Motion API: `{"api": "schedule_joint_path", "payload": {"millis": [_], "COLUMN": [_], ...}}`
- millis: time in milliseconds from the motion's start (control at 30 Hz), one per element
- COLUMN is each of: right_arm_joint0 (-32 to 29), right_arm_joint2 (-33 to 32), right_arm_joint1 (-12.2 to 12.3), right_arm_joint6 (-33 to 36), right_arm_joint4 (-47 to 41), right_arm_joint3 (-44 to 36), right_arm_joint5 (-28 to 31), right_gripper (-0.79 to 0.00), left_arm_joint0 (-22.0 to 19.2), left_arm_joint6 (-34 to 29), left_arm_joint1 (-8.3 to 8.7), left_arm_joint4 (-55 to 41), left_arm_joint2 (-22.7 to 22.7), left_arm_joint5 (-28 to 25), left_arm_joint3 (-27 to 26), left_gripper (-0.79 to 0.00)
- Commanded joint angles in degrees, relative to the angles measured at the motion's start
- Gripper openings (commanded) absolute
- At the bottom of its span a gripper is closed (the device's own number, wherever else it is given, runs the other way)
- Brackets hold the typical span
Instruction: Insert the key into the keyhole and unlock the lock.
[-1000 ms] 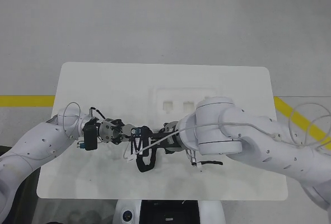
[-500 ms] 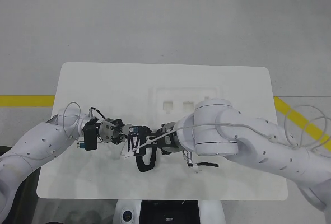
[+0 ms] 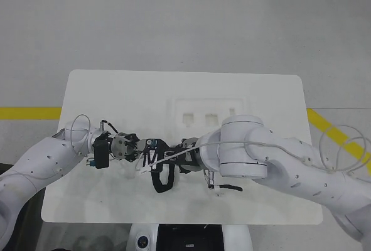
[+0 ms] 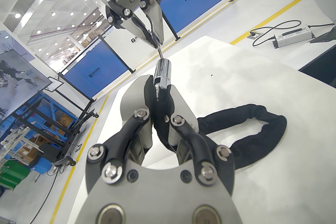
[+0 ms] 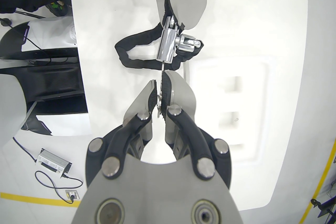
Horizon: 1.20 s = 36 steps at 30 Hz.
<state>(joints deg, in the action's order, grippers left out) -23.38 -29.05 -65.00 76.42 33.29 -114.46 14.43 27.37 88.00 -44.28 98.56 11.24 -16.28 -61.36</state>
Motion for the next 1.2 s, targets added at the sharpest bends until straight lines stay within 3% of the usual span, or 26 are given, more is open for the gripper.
{"api": "schedule_joint_path", "payload": {"millis": [0,200,667,1167], "right_arm_joint0": [-0.6,-2.2,-6.5,-13.4], "right_arm_joint2": [-0.3,-1.5,-6.3,-13.4], "right_arm_joint1": [0.1,0.3,1.7,3.6], "right_arm_joint6": [-0.3,-0.8,-2.5,-12.0], "right_arm_joint4": [0.6,1.7,3.7,4.4], "right_arm_joint3": [-0.2,-0.3,-1.5,-1.8], "right_arm_joint5": [-0.2,-0.3,1.2,9.1], "right_gripper": [-0.785,-0.785,-0.785,-0.785], "left_arm_joint0": [0.0,1.6,5.7,10.0], "left_arm_joint6": [0.0,-2.5,0.0,0.0], "left_arm_joint1": [0.0,0.21,0.51,-0.61], "left_arm_joint4": [0.0,-0.9,-2.1,-5.0], "left_arm_joint2": [0.0,1.6,6.1,10.0], "left_arm_joint5": [0.0,0.5,1.8,3.8], "left_arm_joint3": [0.0,-1.8,-1.1,-1.8], "left_gripper": [-0.785,-0.785,-0.785,-0.785]}}
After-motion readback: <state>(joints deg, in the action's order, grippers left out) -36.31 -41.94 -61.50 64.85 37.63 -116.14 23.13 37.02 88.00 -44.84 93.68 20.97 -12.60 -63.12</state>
